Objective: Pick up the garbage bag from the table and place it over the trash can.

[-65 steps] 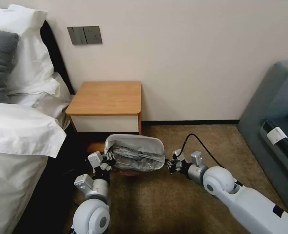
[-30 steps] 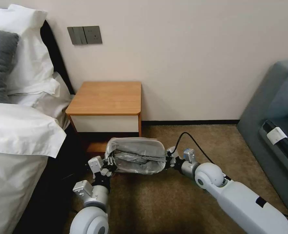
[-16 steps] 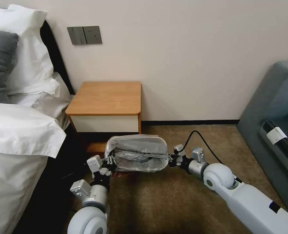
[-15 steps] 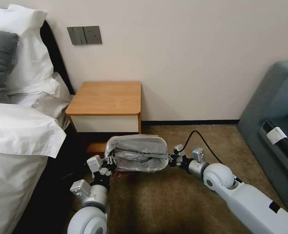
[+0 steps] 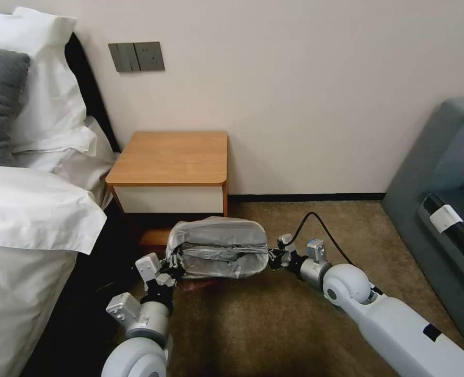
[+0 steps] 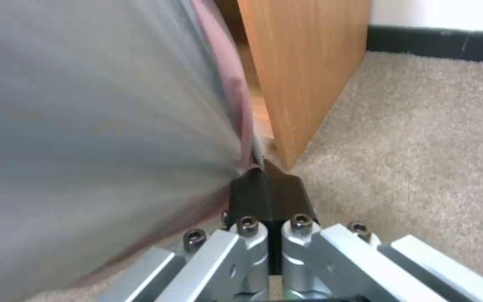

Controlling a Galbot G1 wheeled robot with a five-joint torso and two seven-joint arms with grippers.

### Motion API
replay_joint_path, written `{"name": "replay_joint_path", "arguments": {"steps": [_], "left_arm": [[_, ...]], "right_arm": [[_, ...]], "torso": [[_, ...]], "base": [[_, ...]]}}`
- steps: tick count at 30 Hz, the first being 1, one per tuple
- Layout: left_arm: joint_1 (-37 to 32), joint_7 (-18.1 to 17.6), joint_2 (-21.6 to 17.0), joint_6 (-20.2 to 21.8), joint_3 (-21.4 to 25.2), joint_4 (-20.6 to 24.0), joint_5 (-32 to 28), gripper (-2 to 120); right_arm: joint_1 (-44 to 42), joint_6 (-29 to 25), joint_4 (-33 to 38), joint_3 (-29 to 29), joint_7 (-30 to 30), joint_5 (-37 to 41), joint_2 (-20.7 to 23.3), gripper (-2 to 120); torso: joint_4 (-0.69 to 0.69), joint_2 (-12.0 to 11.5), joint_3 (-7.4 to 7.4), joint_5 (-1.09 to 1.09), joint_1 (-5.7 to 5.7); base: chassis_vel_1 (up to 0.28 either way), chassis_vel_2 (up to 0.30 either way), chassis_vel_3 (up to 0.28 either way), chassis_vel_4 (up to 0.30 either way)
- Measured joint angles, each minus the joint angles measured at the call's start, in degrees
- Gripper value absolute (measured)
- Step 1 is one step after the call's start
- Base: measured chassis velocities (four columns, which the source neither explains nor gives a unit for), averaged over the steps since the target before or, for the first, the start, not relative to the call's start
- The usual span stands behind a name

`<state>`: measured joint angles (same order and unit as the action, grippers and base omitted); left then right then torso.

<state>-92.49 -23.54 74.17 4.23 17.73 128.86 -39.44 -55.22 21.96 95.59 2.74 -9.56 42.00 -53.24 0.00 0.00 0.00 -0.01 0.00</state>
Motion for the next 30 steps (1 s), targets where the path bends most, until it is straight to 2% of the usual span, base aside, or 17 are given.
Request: {"name": "replay_joint_path", "arguments": {"steps": [13, 18, 21, 23, 24, 28, 29, 30], "left_arm": [[0.0, 0.0, 0.3, 0.0, 0.4, 0.0, 0.5, 7], [0.2, 0.1, 0.5, -0.7, 0.5, -0.4, 2.5, 7], [0.4, 0.1, 0.5, -1.1, 0.7, -1.0, 3.5, 7], [0.7, 0.1, 0.6, -2.1, 1.0, -1.8, 5.0, 7], [0.7, 0.1, 0.6, -2.1, 1.0, -1.8, 5.0, 7], [0.9, 0.1, 0.6, -2.5, 1.2, -2.1, 6.0, 7], [0.9, 0.1, 0.6, -2.5, 1.2, -2.1, 6.0, 7], [0.9, 0.1, 0.6, -2.7, 1.2, -2.3, 6.4, 7]], "right_arm": [[0.2, -0.3, 0.0, 0.5, -0.2, -0.2, 0.0, 0], [-0.4, -0.7, 1.5, -0.4, 0.0, 0.0, 1.0, 0], [-1.1, -0.8, 3.0, -1.3, -0.1, 0.0, 1.8, 7], [-1.9, -1.0, 4.8, -2.6, -0.1, -0.4, 3.0, 17], [-1.9, -1.0, 4.8, -2.6, -0.1, -0.4, 3.0, 17], [-4.3, -1.3, 8.6, -6.4, -0.3, -1.4, 5.4, 36], [-4.3, -1.3, 8.6, -6.4, -0.3, -1.4, 5.4, 36], [-5.2, -1.5, 9.6, -7.8, -0.4, -1.6, 5.9, 41]], "torso": [[0.00, 0.0, 0.00, 0.01, 0.00], [0.00, 0.0, 0.00, 0.01, 0.00], [0.00, 0.0, 0.00, 0.01, 0.00], [0.00, 0.0, 0.00, 0.01, 0.00], [0.00, 0.0, 0.00, 0.01, 0.00], [0.00, 0.0, 0.00, 0.01, 0.00], [0.00, 0.0, 0.00, 0.01, 0.00], [0.00, 0.0, 0.00, 0.01, 0.00]], "base": [[0.000, 0.000, 0.000, 0.000], [0.000, 0.000, 0.000, 0.000], [0.000, 0.000, 0.000, 0.000], [0.000, 0.000, 0.000, 0.000], [0.000, 0.000, 0.000, 0.000], [0.000, 0.000, 0.000, 0.000], [0.000, 0.000, 0.000, 0.000], [0.000, 0.000, 0.000, 0.000]]}}
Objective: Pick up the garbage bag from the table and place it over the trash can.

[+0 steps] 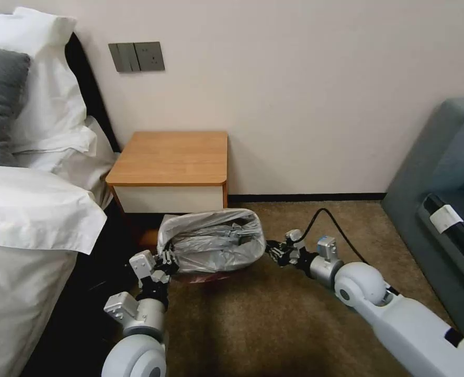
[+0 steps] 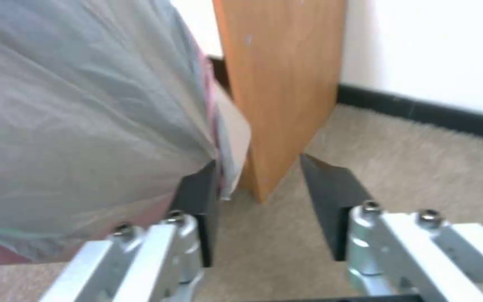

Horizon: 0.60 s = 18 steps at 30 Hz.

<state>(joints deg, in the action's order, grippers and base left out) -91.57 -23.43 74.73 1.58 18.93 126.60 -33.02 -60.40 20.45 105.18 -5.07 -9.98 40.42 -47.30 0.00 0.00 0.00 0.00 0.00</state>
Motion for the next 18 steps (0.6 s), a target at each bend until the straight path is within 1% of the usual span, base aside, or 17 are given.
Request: {"name": "replay_joint_path", "arguments": {"steps": [2, 3, 5, 6, 9, 10, 13, 14, 15, 16, 18], "left_arm": [[0.1, 0.0, 0.0, -0.2, 0.0, -0.1, 0.4, 7], [0.1, 0.0, 0.0, -0.2, 0.0, -0.1, 0.4, 7], [0.2, 0.0, 0.0, -0.2, -0.1, -0.2, 0.5, 7], [0.2, 0.0, 0.0, -0.2, -0.1, -0.2, 0.5, 7], [0.4, 0.0, -0.1, -0.3, -0.2, -0.2, 0.6, 7], [0.4, 0.0, -0.1, -0.3, -0.2, -0.2, 0.6, 7], [0.5, -0.1, 0.0, -0.3, -0.3, 0.0, 0.5, 7], [0.6, -0.1, 0.0, -0.3, -0.3, 0.0, 0.5, 7], [0.6, -0.1, 0.0, -0.3, -0.3, 0.0, 0.5, 7], [0.6, -0.1, 0.0, -0.3, -0.3, 0.2, 0.5, 7], [0.6, -0.1, 0.1, -0.3, -0.2, 0.4, 0.1, 7]], "right_arm": [[-1.7, -0.1, 1.9, -2.6, -0.1, 0.0, 0.8, 50], [-1.7, -0.1, 1.9, -2.6, -0.1, 0.0, 0.8, 50], [-3.9, -0.1, 3.9, -5.7, -0.1, 0.1, 1.6, 60], [-3.9, -0.1, 3.9, -5.7, -0.1, 0.1, 1.6, 60], [-6.7, -0.4, 5.5, -8.1, 0.0, 0.2, 2.5, 75], [-6.7, -0.4, 5.5, -8.1, 0.0, 0.2, 2.5, 75], [-8.5, -0.8, 5.6, -8.7, 0.4, 0.2, 2.4, 90], [-8.7, -0.8, 5.6, -8.7, 0.4, 0.2, 2.2, 94], [-8.7, -0.8, 5.6, -8.7, 0.4, 0.2, 2.2, 94], [-8.8, -0.8, 5.4, -8.6, 0.5, 0.2, 1.9, 97], [-8.6, -0.7, 4.7, -7.8, 0.5, 0.3, 1.2, 100]], "torso": [[0.00, 0.0, 0.00, 0.01, 0.00], [0.00, 0.0, 0.00, 0.01, 0.00], [0.01, 0.0, 0.00, -0.01, 0.00], [0.01, 0.0, 0.00, -0.01, 0.00], [0.00, 0.0, 0.00, 0.00, 0.00], [0.00, 0.0, 0.00, 0.00, 0.00], [0.01, 0.0, 0.00, 0.00, 0.00], [0.01, 0.0, 0.00, 0.00, 0.00], [0.01, 0.0, 0.00, 0.00, 0.00], [0.00, 0.0, 0.00, 0.00, 0.00], [0.00, 0.0, 0.00, 0.00, 0.00]], "base": [[0.000, 0.000, 0.000, 0.000], [0.000, 0.000, 0.000, 0.000], [0.000, 0.000, 0.000, 0.000], [0.000, 0.000, 0.000, 0.000], [0.000, 0.000, 0.000, 0.000], [0.000, 0.000, 0.000, 0.000], [0.000, 0.000, 0.000, 0.000], [0.000, 0.000, 0.000, 0.000], [0.000, 0.000, 0.000, 0.000], [0.000, 0.000, 0.000, 0.000], [0.000, 0.000, 0.000, 0.000]]}}
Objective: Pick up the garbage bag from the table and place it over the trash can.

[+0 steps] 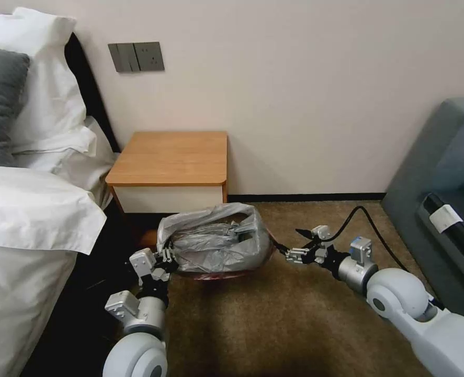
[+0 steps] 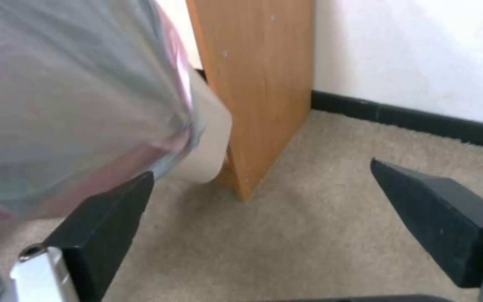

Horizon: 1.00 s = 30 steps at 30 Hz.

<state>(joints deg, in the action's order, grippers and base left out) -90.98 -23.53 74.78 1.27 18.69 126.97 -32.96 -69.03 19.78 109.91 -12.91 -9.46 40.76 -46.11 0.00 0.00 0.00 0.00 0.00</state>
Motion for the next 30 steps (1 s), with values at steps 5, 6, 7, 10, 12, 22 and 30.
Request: {"name": "replay_joint_path", "arguments": {"steps": [5, 6, 7, 10, 12, 22, 30], "left_arm": [[0.0, -0.2, 0.0, 0.0, 0.2, 0.2, -1.0, 7], [0.0, -0.2, 0.0, 0.0, 0.2, 0.2, -1.0, 7], [-0.1, -0.2, 0.0, 0.0, 0.4, 0.2, -1.1, 7], [0.0, -0.3, 0.1, 0.0, 0.7, 0.2, -0.9, 7], [0.3, -0.3, 0.2, -0.1, 1.0, 0.0, 0.0, 7], [0.2, -0.7, -0.1, -1.1, 0.8, -1.8, 8.4, 7], [-2.2, -2.0, -0.4, -3.2, -0.8, -2.9, 21.8, 7]], "right_arm": [[1.7, 0.4, -2.6, 1.8, -0.1, 0.1, -2.1, 100], [1.7, 0.4, -2.6, 1.8, -0.1, 0.1, -2.1, 100], [1.8, 0.4, -2.9, 1.9, -0.1, 0.1, -2.4, 100], [1.0, 0.3, -2.3, 1.2, -0.1, -0.2, -2.4, 100], [-0.5, -0.2, -0.7, -0.3, -0.1, -0.8, -1.3, 100], [-4.6, -5.1, 9.0, -3.9, 1.7, -7.0, 3.5, 78], [-3.1, -4.4, 17.7, -0.2, -1.1, -16.3, 7.2, 55]], "torso": [[-0.02, 0.0, 0.00, 0.01, 0.00], [-0.02, 0.0, 0.00, 0.01, 0.00], [-0.01, 0.0, 0.00, 0.01, 0.00], [-0.02, 0.0, 0.00, 0.01, 0.00], [-0.01, 0.0, 0.00, 0.00, 0.00], [0.00, 0.0, 0.00, -0.01, 0.00], [-0.02, 0.0, 0.00, 0.00, 0.00]], "base": [[0.000, 0.000, 0.000, 0.000], [0.000, 0.000, 0.000, 0.000], [0.000, 0.000, 0.000, 0.000], [0.000, 0.000, 0.000, 0.000], [0.000, 0.000, 0.000, 0.000], [0.000, 0.000, 0.000, 0.000], [0.000, 0.000, 0.000, 0.000]]}}
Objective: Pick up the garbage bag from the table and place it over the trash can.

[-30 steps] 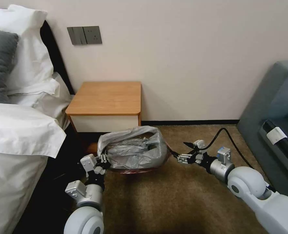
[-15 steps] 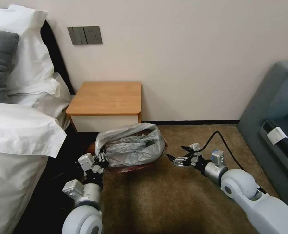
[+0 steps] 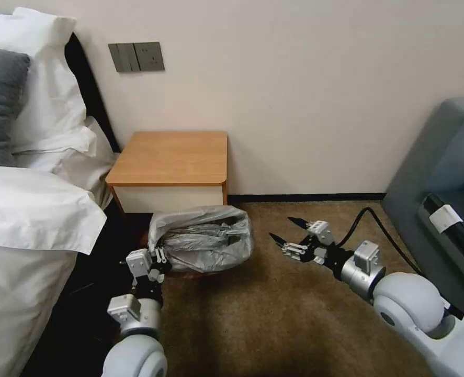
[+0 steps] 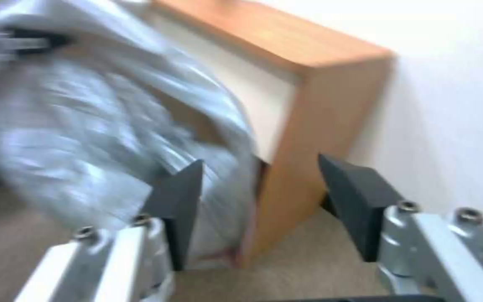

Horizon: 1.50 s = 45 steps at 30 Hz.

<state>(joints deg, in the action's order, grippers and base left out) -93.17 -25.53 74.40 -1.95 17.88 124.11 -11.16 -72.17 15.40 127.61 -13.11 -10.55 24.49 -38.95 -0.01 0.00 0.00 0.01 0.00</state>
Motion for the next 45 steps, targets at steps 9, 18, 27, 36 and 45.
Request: {"name": "replay_joint_path", "arguments": {"steps": [9, 18, 27, 36, 45], "left_arm": [[-1.2, -1.4, 0.9, -3.2, -2.4, -1.8, 12.7, 7], [0.3, -1.8, 1.6, -3.7, -3.4, -3.4, 15.5, 7], [2.6, -1.1, 0.3, -4.1, -3.2, -4.9, 14.8, 7], [2.7, -0.9, 0.7, -4.4, -3.0, -5.8, 14.7, 7], [3.0, -0.9, 1.1, -4.4, -3.1, -6.3, 14.3, 7]], "right_arm": [[2.0, 10.0, 9.1, 2.1, -3.1, -3.7, 7.3, 20], [4.0, 7.2, 7.3, 3.1, -3.9, -3.6, 10.2, 0], [14.7, 3.6, -0.8, 15.2, -4.2, -3.7, 8.9, 0], [31.0, 6.4, -5.8, 30.4, -1.5, -3.9, 3.6, 0], [39.4, 11.5, -7.4, 41.2, 2.1, -3.9, -0.6, 0]], "torso": [[0.01, 0.0, 0.00, -0.01, 0.00], [0.02, 0.0, 0.00, 0.00, 0.00], [0.02, 0.0, 0.00, 0.00, 0.00], [0.00, 0.0, 0.00, -0.02, 0.00], [0.01, 0.0, 0.00, -0.01, 0.00]], "base": [[0.000, 0.000, 0.000, 0.000], [0.000, 0.000, 0.000, 0.000], [0.000, 0.000, 0.000, 0.000], [0.000, 0.000, 0.000, 0.000], [0.000, 0.000, 0.000, 0.000]]}}
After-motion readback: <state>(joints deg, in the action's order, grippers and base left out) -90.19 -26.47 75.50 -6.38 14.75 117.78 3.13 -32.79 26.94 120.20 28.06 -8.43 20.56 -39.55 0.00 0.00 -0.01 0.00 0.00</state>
